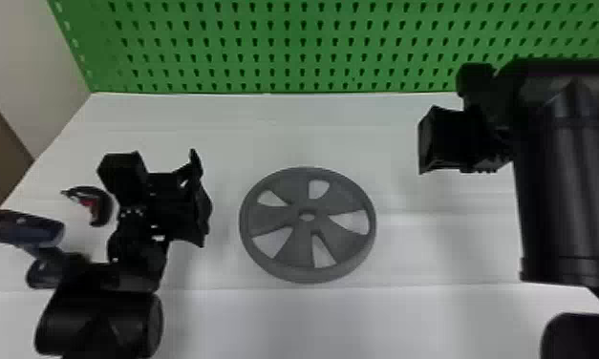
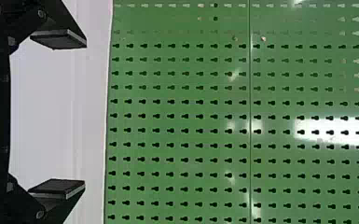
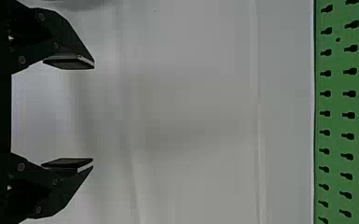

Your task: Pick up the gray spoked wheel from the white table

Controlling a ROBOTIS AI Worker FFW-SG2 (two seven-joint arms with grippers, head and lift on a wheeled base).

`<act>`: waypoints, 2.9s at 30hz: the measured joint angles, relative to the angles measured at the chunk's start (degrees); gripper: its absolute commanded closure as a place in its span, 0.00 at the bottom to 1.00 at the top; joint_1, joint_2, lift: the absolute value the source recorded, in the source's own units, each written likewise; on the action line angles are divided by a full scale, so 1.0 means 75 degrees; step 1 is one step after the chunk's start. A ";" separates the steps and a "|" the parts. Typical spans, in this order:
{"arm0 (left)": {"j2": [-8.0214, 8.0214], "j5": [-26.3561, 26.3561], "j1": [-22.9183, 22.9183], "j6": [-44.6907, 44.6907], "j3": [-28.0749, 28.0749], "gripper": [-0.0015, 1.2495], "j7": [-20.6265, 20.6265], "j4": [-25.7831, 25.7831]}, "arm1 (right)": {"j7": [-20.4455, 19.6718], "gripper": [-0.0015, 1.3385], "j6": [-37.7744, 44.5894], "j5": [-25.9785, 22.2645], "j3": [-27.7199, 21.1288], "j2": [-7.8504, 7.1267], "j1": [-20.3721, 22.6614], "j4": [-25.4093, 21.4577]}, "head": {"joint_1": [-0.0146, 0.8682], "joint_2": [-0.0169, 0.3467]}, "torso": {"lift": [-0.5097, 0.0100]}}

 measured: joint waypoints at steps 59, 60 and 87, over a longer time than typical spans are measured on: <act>0.0680 -0.0032 -0.0339 0.0323 -0.0900 0.17 0.0305 0.0012 | 0.0000 0.38 0.0006 -0.4102 0.3183 -0.1735 -0.1836 0.4483 | 0.89 0.17 | 0.79; 0.0680 -0.0033 -0.0339 0.0323 -0.0902 0.17 0.0305 0.0012 | 0.0000 0.38 0.0006 -0.4136 0.3215 -0.1749 -0.1863 0.4522 | 0.89 0.17 | 0.79; 0.0691 0.0007 -0.0351 0.0327 -0.0939 0.17 0.0361 0.0012 | 0.0000 0.38 0.0006 -0.5109 0.4023 -0.1706 -0.2220 0.4577 | 0.89 0.17 | 0.79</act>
